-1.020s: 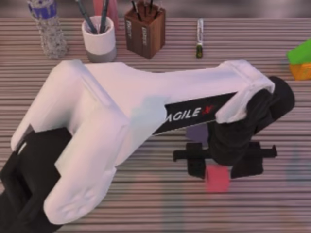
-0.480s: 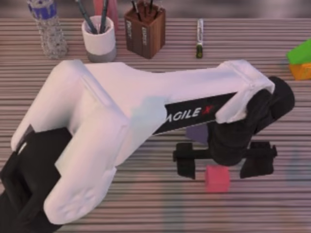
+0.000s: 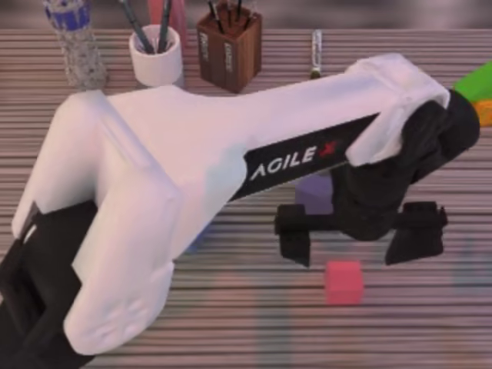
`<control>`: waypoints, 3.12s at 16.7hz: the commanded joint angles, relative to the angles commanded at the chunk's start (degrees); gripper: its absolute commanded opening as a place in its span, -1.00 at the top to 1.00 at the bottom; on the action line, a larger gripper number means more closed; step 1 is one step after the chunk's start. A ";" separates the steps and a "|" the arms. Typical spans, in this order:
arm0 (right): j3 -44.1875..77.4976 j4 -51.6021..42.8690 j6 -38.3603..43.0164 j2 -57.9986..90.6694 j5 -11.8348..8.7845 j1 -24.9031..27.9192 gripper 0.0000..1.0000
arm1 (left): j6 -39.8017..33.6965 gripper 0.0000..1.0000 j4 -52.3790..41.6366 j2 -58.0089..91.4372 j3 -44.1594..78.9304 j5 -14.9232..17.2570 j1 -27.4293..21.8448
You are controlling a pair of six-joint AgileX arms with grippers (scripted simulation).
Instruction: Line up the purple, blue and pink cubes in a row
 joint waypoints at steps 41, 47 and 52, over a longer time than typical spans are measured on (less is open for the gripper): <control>0.00 0.00 0.00 0.00 0.00 0.00 -1.00 | 54.69 -1.00 20.87 -11.69 -32.86 1.57 28.05; 0.00 0.00 0.00 0.00 0.00 0.00 -1.00 | 54.75 -1.00 24.01 -10.55 -34.99 1.59 28.10; 0.00 0.00 0.00 0.00 0.00 0.00 -1.00 | 54.75 -0.25 24.01 -10.55 -34.99 1.59 28.10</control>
